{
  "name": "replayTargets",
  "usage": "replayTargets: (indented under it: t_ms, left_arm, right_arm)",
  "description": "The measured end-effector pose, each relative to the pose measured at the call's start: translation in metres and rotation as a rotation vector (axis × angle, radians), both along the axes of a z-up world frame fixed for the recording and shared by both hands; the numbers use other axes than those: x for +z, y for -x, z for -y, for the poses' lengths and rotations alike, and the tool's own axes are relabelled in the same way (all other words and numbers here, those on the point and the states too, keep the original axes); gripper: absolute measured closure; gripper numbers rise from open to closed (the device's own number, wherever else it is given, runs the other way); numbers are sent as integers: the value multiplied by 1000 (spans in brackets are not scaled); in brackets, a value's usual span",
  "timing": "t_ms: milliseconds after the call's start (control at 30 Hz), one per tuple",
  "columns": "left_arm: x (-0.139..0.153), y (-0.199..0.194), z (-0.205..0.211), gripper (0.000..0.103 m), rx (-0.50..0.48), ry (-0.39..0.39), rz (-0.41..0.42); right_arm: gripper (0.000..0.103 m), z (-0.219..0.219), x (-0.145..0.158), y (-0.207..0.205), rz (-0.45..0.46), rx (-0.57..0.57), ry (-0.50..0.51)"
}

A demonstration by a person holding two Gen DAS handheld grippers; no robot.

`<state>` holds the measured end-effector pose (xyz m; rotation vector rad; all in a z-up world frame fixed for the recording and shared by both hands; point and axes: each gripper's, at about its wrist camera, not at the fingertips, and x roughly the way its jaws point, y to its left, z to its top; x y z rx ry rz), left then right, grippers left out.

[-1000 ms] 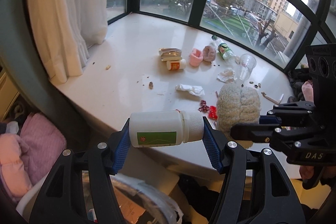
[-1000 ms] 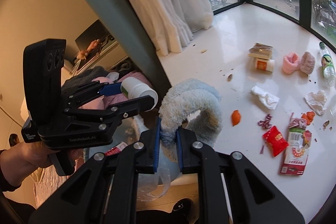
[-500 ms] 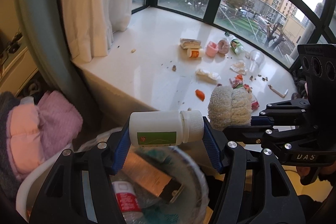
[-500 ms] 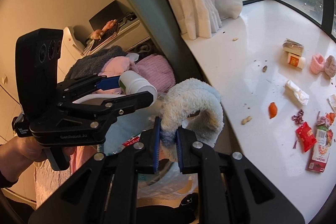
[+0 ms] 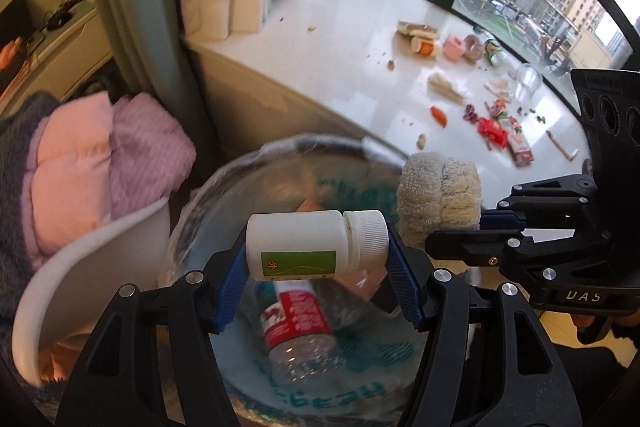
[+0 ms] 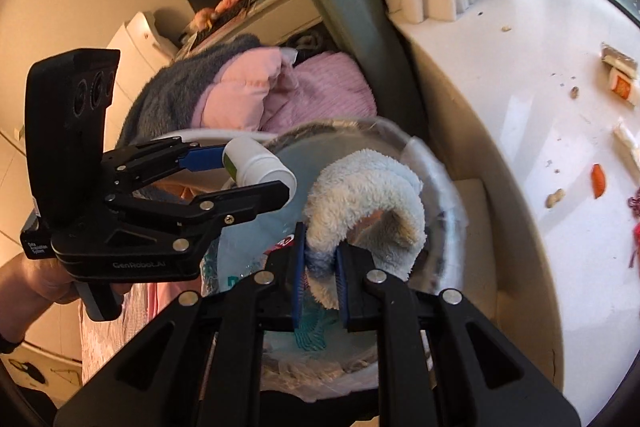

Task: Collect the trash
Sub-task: 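Carry the pill bottle and grey hair tie with both grippers over the wastebasket, then open both grippers to drop the pill bottle and hair tie into the wastebasket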

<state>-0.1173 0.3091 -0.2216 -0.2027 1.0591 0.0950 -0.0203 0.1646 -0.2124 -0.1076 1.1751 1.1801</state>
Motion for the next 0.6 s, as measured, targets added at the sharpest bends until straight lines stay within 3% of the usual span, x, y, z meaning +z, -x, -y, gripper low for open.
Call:
replayTargets:
  t_ms: [367, 600]
  left_arm:
    - [-43, -2, -26, 42, 40, 19, -91]
    - [-56, -6, -32, 42, 52, 33, -96]
  right_arm:
    - [88, -38, -49, 4, -42, 71, 81]
    - [89, -53, -58, 5, -21, 132, 119]
